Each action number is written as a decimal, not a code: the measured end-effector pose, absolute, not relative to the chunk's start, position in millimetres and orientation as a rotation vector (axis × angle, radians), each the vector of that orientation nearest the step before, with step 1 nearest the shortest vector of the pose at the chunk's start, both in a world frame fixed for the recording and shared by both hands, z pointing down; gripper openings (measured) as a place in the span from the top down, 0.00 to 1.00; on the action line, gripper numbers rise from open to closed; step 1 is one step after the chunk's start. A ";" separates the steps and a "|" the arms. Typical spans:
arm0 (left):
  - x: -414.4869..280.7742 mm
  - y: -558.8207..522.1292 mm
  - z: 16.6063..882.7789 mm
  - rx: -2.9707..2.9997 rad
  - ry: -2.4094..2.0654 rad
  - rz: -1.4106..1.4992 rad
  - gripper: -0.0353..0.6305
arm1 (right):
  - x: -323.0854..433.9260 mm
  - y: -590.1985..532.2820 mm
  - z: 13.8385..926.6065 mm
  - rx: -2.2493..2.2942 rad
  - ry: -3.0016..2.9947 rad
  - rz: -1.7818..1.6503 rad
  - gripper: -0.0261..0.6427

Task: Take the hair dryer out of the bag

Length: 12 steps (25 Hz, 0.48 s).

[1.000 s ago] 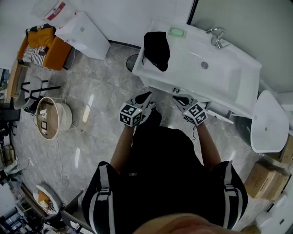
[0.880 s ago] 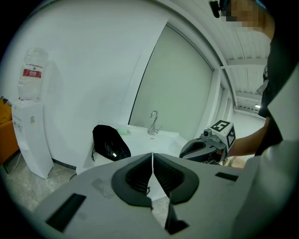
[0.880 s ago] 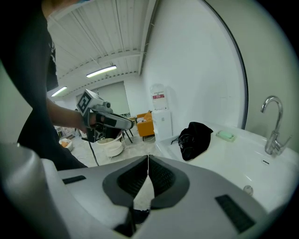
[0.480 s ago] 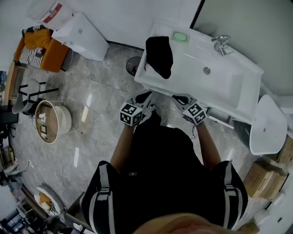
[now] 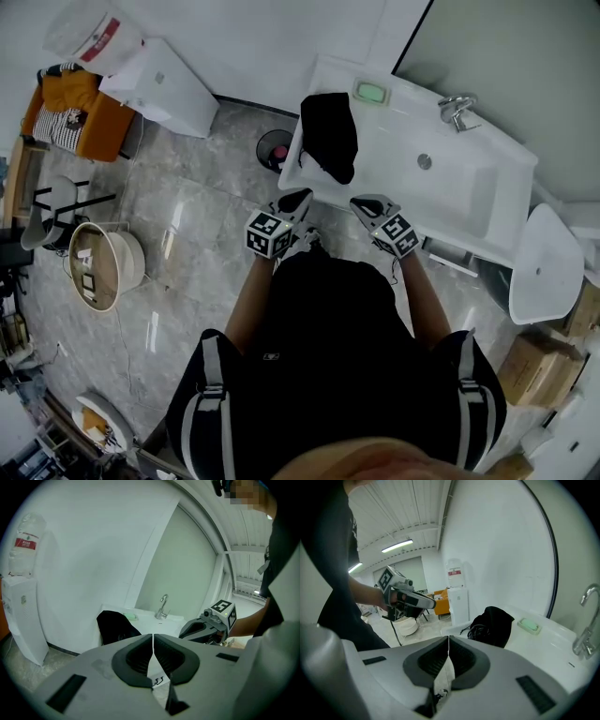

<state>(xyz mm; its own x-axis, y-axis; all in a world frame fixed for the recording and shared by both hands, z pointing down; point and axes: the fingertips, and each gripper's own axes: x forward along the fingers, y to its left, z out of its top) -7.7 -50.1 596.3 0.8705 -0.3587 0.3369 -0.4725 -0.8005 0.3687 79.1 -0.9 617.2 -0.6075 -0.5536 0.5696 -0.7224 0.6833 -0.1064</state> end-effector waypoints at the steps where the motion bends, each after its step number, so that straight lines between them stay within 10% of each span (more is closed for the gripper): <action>1: -7.6 -55.2 598.1 2.592 -0.604 0.354 0.92 | 78.8 -7.0 618.0 0.985 -2.390 0.446 0.87; 12: -6.3 -92.0 606.2 2.604 -0.557 0.435 0.92 | 75.7 -67.9 622.8 0.984 -2.363 0.395 0.87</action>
